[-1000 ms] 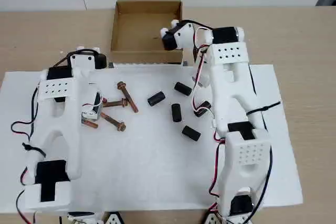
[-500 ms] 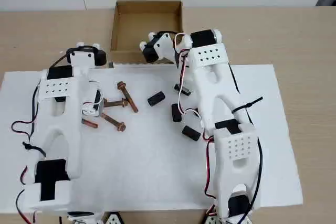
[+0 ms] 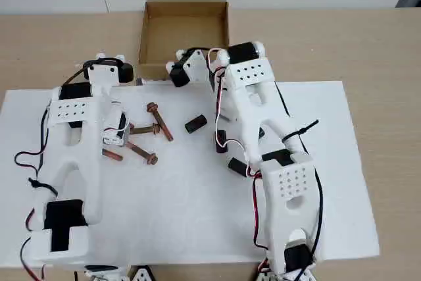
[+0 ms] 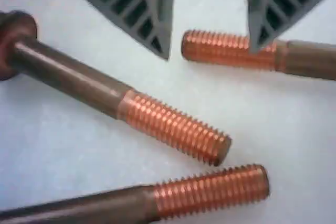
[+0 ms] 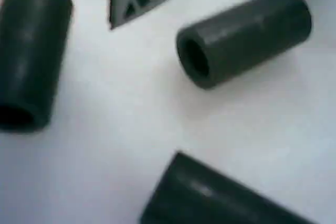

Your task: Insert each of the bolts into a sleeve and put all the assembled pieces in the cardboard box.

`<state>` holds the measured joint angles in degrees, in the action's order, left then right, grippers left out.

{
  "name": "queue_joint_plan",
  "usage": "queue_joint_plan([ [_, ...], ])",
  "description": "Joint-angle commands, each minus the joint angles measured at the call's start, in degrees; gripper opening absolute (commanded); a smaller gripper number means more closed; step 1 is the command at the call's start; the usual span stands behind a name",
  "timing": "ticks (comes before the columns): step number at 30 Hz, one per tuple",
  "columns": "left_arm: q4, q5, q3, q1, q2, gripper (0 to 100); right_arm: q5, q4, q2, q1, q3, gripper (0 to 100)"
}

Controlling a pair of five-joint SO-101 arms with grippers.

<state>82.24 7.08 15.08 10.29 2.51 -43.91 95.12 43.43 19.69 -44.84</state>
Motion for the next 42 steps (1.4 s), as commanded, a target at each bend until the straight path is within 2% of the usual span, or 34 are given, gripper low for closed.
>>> queue_joint_plan([
  [1,-0.1,0.1,-2.2,0.4,-0.2,10,-0.8,-2.2,0.7,0.1,-2.6,18.4],
  [8,-0.1,0.1,-2.2,0.4,-0.2,10,-0.8,-2.9,4.2,-0.7,-2.6,17.5],
  [14,-0.1,0.1,-2.2,0.4,-0.2,9,-0.6,-3.0,6.3,-1.1,-2.6,4.9],
  [24,-0.1,0.0,-2.2,0.4,-0.2,9,0.3,-2.4,5.2,-1.1,-2.7,0.6],
  [33,-0.1,0.0,-2.2,0.4,-0.2,9,15.0,1.0,-3.7,-1.5,-2.7,0.4],
  [42,1.5,0.0,-2.4,-0.1,-0.4,9,27.3,3.9,-12.4,-7.4,-2.4,0.4],
])
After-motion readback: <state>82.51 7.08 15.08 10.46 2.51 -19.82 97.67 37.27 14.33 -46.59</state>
